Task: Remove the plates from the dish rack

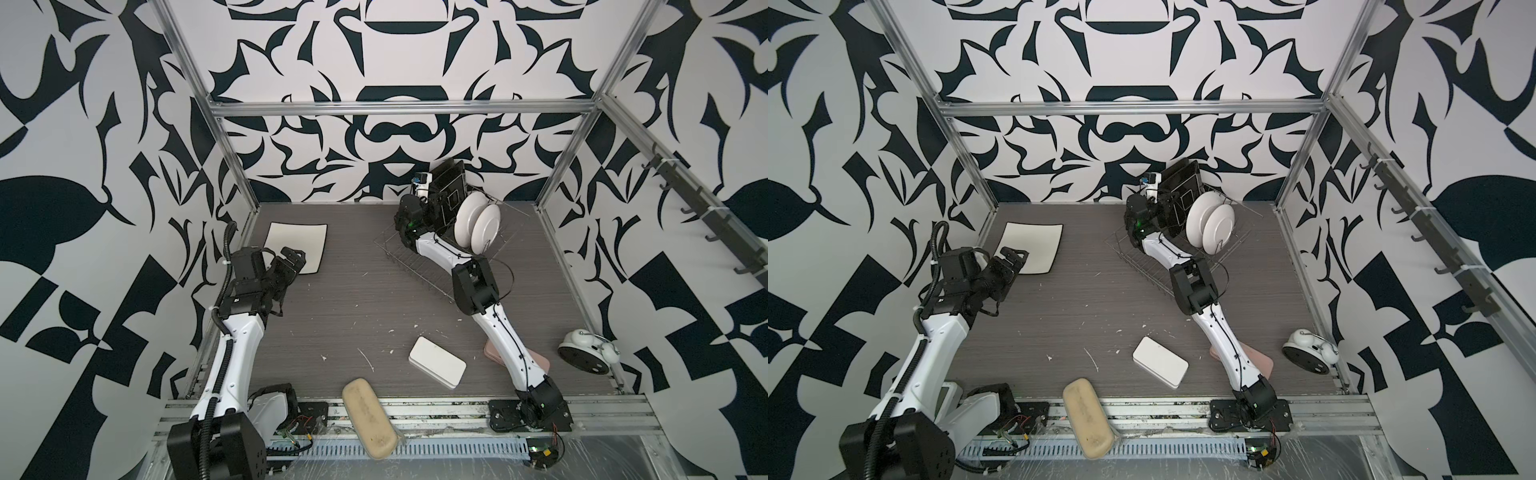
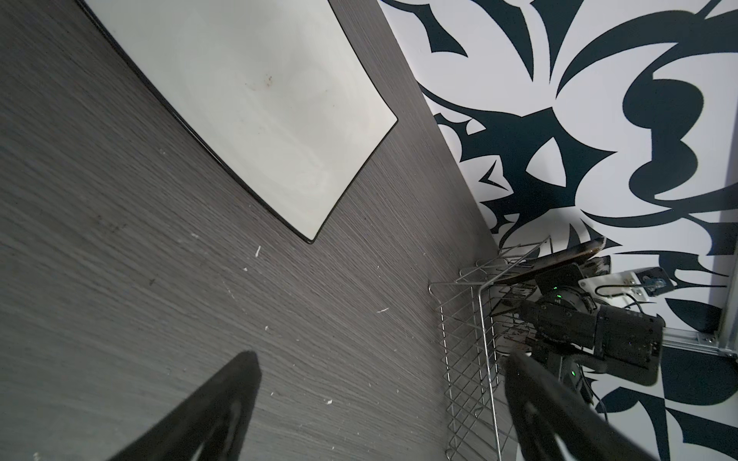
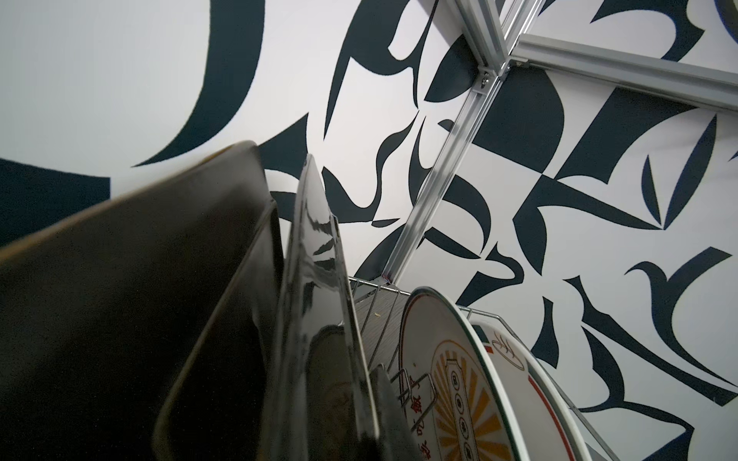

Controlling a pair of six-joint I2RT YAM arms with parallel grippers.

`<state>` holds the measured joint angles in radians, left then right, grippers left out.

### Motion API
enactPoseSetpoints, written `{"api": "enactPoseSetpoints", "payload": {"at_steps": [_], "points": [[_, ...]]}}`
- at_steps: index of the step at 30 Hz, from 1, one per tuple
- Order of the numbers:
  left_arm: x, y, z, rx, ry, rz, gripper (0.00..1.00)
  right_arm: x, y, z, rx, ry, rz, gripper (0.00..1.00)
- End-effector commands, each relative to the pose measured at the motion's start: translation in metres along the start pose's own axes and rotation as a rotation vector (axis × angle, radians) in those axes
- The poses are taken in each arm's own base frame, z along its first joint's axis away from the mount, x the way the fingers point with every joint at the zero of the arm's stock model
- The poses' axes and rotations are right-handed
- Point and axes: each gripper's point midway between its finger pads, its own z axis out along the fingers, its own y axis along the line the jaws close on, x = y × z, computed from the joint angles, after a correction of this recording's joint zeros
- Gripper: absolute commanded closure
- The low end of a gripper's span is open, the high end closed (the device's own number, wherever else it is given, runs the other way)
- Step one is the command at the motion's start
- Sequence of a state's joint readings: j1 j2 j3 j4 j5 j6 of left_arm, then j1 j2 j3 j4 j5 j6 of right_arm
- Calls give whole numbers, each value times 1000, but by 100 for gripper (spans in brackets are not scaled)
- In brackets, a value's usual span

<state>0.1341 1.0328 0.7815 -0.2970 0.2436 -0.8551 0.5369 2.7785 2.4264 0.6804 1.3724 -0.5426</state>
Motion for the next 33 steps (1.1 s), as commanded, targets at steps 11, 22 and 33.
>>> {"api": "enactPoseSetpoints", "payload": {"at_steps": [11, 22, 33], "points": [[-5, -11, -9, 19, -17, 27, 1, -19, 3, -5, -29, -61, 86, 97], [-7, -12, -10, 21, -21, 28, 1, -32, -5, -5, -27, -100, 123, 100], [-4, -11, -12, 19, -20, 29, 1, -57, -20, -7, -15, -129, 179, 100]]}}
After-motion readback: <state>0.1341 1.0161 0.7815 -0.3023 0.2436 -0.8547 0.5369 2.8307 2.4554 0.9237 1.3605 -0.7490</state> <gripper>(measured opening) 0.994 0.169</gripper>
